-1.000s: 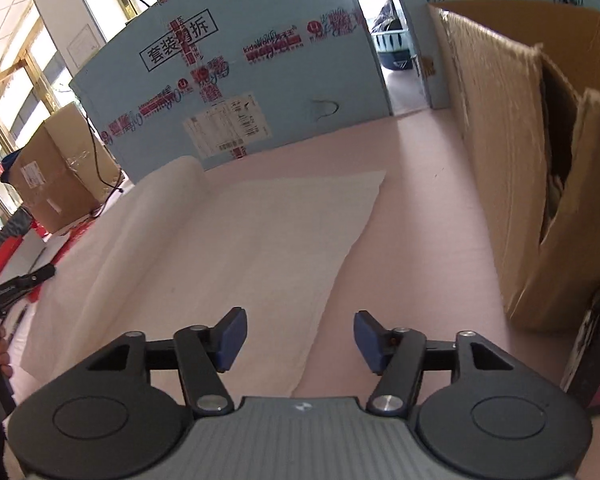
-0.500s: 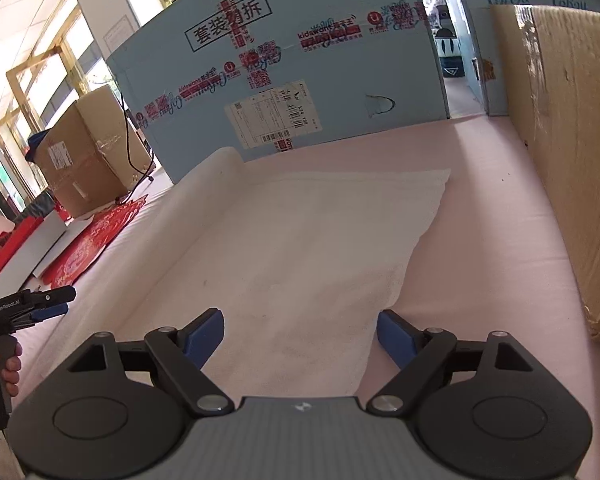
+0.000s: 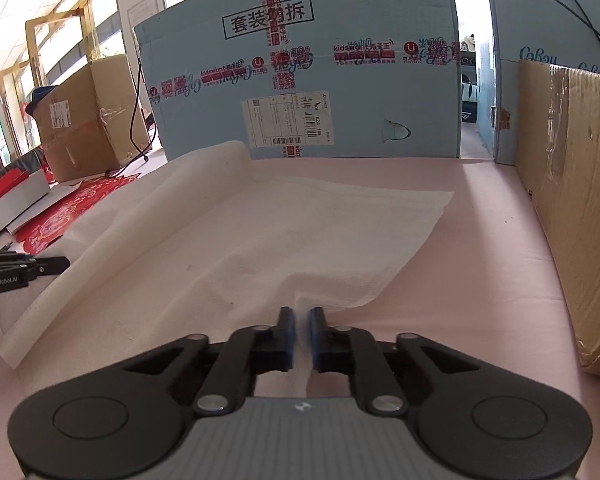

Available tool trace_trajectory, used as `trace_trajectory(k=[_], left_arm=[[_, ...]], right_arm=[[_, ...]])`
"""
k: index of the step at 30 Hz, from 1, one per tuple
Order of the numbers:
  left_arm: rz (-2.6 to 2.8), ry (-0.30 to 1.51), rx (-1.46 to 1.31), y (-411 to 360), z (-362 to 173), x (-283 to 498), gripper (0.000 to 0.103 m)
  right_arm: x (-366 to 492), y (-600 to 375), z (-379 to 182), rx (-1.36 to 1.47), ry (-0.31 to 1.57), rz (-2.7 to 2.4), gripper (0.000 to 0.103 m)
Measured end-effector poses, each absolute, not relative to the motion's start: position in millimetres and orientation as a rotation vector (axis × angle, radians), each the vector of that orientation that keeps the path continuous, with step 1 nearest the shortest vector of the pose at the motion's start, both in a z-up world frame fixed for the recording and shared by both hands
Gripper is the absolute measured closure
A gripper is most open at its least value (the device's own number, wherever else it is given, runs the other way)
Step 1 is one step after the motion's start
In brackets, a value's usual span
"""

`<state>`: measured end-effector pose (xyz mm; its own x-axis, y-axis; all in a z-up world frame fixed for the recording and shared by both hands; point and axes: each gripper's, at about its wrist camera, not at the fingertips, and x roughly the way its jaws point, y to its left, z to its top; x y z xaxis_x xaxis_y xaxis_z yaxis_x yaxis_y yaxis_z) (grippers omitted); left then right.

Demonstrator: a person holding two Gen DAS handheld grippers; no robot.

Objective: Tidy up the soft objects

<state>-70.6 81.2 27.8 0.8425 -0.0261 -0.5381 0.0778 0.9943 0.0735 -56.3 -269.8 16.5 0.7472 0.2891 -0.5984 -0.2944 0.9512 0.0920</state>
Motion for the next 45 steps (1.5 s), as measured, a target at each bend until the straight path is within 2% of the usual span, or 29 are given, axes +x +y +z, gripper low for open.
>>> trace_trajectory(k=[5,10,13,15,17,18,20,22,23,26,30,34,41,45], left_arm=[[0.053,0.519,0.123,104.0,44.1,-70.3,0.099],[0.033,0.594,0.196,97.1,29.2,-65.3,0.099],[0.047,0.648,0.249,89.8,14.1,-62.5,0.095],[0.083,0.65,0.288,86.7,12.6,-63.4,0.08],[0.154,0.616,0.334,83.1,17.4,-66.6,0.021],[0.179,0.579,0.344,80.6,22.3,-70.4,0.016],[0.176,0.527,0.346,75.1,32.0,-76.4,0.014],[0.1,0.48,0.331,61.1,39.8,-83.1,0.008],[0.063,0.467,0.329,54.4,41.2,-85.1,0.005],[-0.13,0.451,0.351,20.9,35.7,-87.5,0.004],[-0.237,0.444,0.36,-8.3,28.3,-83.9,0.004],[-0.259,0.535,0.419,-29.8,2.1,-72.8,0.0],[-0.317,0.604,0.277,-9.5,-2.0,-60.1,0.0],[-0.306,0.586,0.304,-12.8,-3.6,-64.7,0.0]], right_arm=[[-59.6,-281.7,32.3,-0.143,0.568,0.195,0.101],[-53.1,-301.6,33.3,-0.184,0.584,0.094,0.102],[-50.1,-307.7,25.4,-0.172,0.633,0.111,0.102],[-49.2,-308.8,18.8,-0.177,0.65,0.106,0.101],[-49.3,-311.6,15.7,-0.154,0.665,0.11,0.095],[-49.8,-313.0,16.0,-0.136,0.668,0.112,0.092],[-52.1,-313.6,18.5,-0.114,0.664,0.114,0.068],[-58.8,-313.8,21.4,-0.094,0.65,0.116,0.053],[-62.9,-313.9,23.0,-0.081,0.643,0.12,0.05],[-76.5,-315.5,27.2,-0.023,0.647,0.141,0.044],[-101.1,-325.0,30.2,0.093,0.682,0.158,0.042],[-130.3,-336.2,34.3,0.194,0.7,0.14,0.039],[-188.1,-350.1,44.1,0.325,0.684,0.118,0.032],[-199.3,-348.5,43.1,0.357,0.707,0.133,0.032]])
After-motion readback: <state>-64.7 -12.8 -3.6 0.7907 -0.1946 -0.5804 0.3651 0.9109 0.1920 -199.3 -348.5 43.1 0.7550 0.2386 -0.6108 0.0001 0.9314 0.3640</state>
